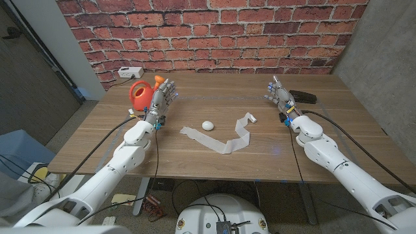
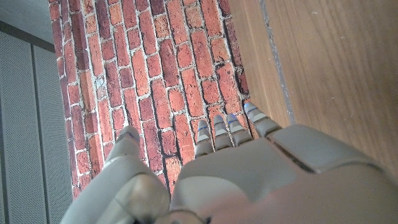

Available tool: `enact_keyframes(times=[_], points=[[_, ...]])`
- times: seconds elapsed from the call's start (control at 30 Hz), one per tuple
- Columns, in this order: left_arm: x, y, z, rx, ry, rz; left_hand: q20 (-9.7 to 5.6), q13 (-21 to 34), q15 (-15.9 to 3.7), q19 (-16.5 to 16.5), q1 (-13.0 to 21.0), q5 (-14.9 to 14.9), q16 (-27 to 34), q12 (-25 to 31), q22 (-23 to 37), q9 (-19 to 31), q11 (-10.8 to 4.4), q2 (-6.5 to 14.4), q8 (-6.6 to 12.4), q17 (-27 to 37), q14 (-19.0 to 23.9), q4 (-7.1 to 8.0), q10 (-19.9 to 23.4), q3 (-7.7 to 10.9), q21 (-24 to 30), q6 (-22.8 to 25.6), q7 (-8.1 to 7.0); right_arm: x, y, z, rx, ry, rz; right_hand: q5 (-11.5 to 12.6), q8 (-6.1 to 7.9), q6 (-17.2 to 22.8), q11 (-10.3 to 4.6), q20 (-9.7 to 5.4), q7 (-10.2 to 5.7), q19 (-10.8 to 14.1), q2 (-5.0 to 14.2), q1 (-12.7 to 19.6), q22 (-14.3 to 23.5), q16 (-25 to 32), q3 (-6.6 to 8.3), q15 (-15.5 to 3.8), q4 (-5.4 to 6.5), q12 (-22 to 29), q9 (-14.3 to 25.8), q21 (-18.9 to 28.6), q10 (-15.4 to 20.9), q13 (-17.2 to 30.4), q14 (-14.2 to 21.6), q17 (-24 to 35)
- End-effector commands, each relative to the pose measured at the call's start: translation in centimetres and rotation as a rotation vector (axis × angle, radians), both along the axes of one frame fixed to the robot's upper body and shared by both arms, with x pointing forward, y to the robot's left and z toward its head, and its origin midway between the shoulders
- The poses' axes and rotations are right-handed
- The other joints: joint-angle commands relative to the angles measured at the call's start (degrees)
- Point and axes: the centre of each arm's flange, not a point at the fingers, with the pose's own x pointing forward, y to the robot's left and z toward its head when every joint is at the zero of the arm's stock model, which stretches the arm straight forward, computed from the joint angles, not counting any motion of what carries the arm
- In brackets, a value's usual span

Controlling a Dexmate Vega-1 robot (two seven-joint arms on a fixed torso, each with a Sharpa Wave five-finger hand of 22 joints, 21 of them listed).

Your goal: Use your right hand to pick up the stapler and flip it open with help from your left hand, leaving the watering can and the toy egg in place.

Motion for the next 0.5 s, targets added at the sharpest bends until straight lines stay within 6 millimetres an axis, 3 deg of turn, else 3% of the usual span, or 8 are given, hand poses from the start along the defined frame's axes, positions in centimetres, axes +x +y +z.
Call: enact_keyframes(times=[0.03, 0.5], points=[[-0.9, 0.2, -0.1, 0.013, -0.023, -0.019, 0.01, 0.2, 0.22, 0.0, 0.2, 0.2, 0.2, -0.1, 0.1, 0.1, 0.04, 0.5, -0.08, 0.2, 0.0, 0.19, 0.3, 0.2, 0.0, 0.3, 0.12, -0.8, -0.1, 1.0, -0.077, -0.005, -0.085, 0.0, 0.31, 0.8, -0.28, -0.36, -0.35, 0.3, -0.13, 1.3, 0.1, 0.4, -0.09, -0.47, -0.81, 0.4, 0.0, -0.3, 0.8, -0.2, 0.6, -0.3], [-0.9, 1.0, -0.6, 0.021, -0.024, -0.014, -0.86, 0.2, 0.29, -0.3, 0.1, 0.2, 0.0, -0.3, 0.1, 0.1, 0.14, 0.8, -0.27, 0.2, -0.8, 0.29, -0.2, 0.2, 0.0, 0.0, 0.2, -1.5, 0.1, 2.1, -0.171, -0.016, -0.13, -0.1, 0.09, 0.0, -1.45, -0.93, -1.22, -0.5, -0.24, 5.1, 0.0, 0.0, 1.11, -1.78, -3.2, 0.1, -0.1, -0.9, 0.4, -1.0, -0.5, -1.5]])
